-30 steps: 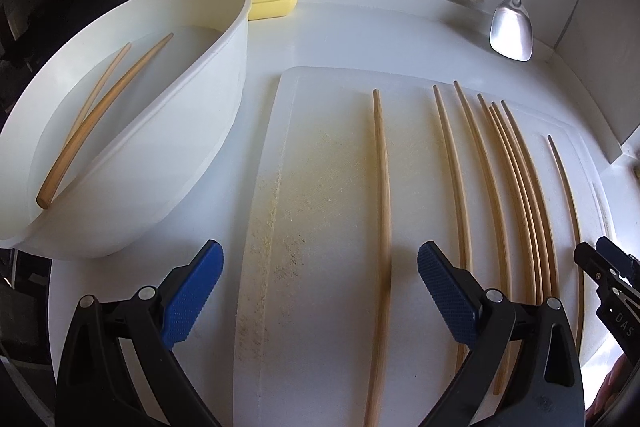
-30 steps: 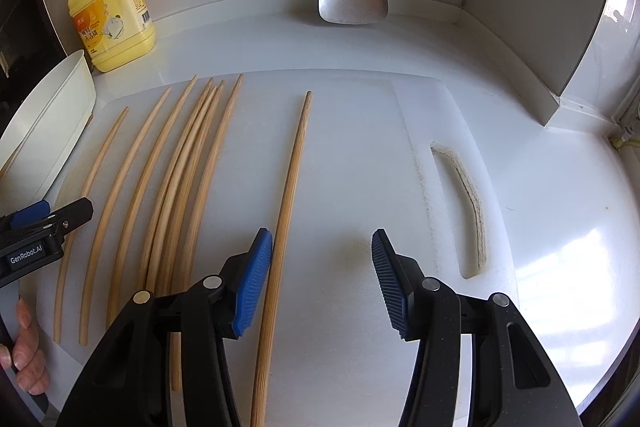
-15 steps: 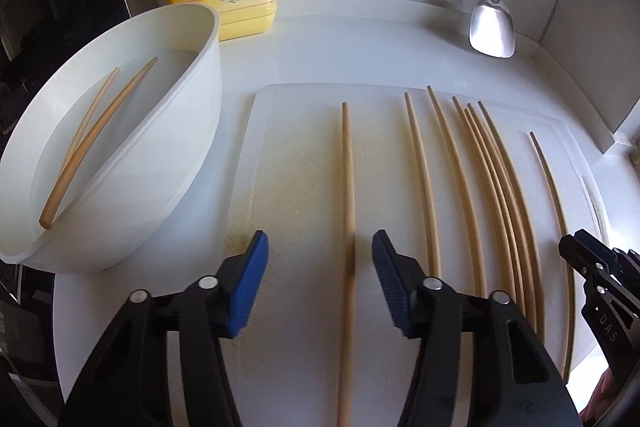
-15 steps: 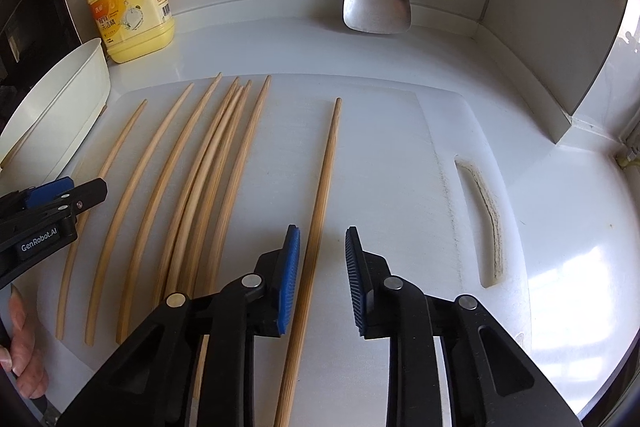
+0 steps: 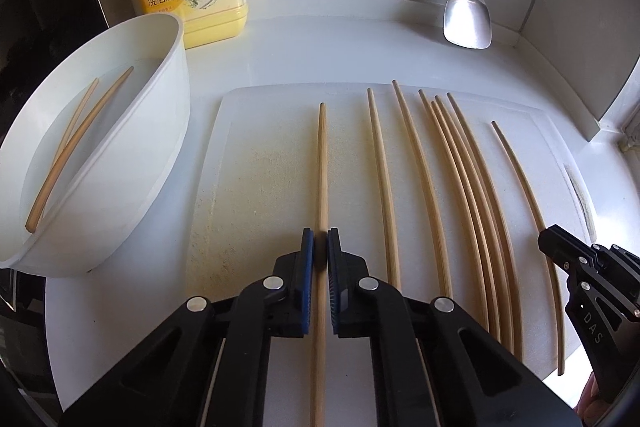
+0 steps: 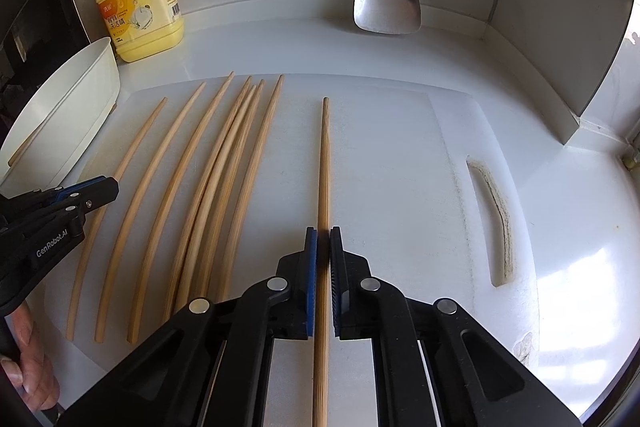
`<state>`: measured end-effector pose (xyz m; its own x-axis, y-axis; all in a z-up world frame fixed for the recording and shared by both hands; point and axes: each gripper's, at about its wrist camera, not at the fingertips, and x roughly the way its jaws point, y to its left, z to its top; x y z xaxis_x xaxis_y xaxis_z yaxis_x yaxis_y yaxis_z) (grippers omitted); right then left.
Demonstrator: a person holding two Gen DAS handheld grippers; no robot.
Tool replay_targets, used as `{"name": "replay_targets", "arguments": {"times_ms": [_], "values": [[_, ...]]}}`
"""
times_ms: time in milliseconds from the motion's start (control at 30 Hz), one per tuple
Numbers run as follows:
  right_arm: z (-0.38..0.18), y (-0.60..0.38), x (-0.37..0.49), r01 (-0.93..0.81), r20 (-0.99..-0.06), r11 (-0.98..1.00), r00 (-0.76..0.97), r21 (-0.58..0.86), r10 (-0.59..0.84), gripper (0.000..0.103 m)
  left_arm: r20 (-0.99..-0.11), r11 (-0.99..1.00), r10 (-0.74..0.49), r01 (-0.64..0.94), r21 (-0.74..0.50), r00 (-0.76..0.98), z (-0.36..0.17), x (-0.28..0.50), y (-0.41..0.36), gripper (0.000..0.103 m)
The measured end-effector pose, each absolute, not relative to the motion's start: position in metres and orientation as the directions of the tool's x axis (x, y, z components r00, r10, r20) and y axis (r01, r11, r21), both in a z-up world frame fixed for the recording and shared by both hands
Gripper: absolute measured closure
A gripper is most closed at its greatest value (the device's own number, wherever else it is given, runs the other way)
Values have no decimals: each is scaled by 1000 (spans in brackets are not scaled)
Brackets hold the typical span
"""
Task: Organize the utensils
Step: 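Lift both held chopsticks and carry them over the water basin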
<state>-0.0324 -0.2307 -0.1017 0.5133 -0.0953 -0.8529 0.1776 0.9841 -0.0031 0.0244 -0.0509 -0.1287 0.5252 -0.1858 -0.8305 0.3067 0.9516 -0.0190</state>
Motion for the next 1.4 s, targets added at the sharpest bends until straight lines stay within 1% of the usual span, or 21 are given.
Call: {"name": "replay_targets", "arguments": {"times_ms": [267, 500, 600, 700, 800, 933, 1033, 1100, 1233, 1400], "values": [[-84, -237, -38, 178, -839, 983, 540, 42, -62, 97, -851, 950, -220, 301, -77, 476, -120, 18, -50, 96], [-52, -235, -35, 126, -812, 989, 584, 78, -11, 97, -819, 949, -264, 291, -124, 509, -75, 9, -43, 96], [-33, -225, -28, 66, -787, 994, 616, 89, 30, 97, -793, 958, -248, 260, -117, 556, -50, 1, -28, 96], [-17, -207, -14, -11, -769, 994, 633, 105, 88, 97, -783, 975, -205, 193, -110, 587, -33, -2, -3, 96], [-1, -177, 3, -95, -744, 990, 653, 106, 142, 97, -771, 985, -168, 136, -106, 614, -20, 3, 28, 96], [13, -131, 31, -156, -714, 977, 667, 143, 210, 97, -760, 992, -125, 86, -91, 638, -9, 21, 71, 96], [15, -92, 55, -170, -708, 974, 670, 147, 224, 97, -752, 995, -99, 60, -79, 652, -6, 42, 106, 96], [9, -69, 74, -176, -718, 966, 647, 188, 257, 97, -758, 995, -96, 50, -83, 645, -7, 58, 129, 96], [-10, -22, 110, -174, -756, 957, 586, 234, 291, 97, -778, 993, -115, 54, -105, 617, -20, 91, 167, 96], [-38, 23, 138, -148, -807, 952, 505, 268, 306, 97, -815, 989, -149, 85, -123, 560, -42, 121, 192, 95]]}}
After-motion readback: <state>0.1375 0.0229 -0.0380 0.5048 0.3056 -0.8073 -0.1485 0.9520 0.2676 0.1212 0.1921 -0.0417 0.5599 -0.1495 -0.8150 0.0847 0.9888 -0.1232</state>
